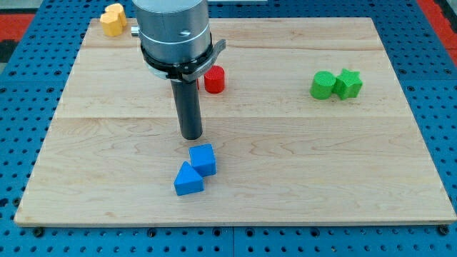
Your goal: Move your arm diagonally top right to the blue blocks
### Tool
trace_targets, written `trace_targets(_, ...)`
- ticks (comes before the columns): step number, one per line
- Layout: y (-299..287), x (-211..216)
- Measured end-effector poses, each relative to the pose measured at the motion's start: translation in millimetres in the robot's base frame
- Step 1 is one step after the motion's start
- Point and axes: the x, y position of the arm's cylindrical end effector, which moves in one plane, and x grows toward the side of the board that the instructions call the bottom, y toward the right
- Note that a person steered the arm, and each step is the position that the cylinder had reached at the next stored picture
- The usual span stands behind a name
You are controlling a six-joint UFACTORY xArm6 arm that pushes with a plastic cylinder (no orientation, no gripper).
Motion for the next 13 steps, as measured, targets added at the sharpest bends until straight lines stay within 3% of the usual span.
trace_targets(3, 0.7, -14.7)
trace_targets(5, 49.9, -27.8)
trace_targets(10, 60.6, -29.7)
trace_targets(13, 146.9, -26.1)
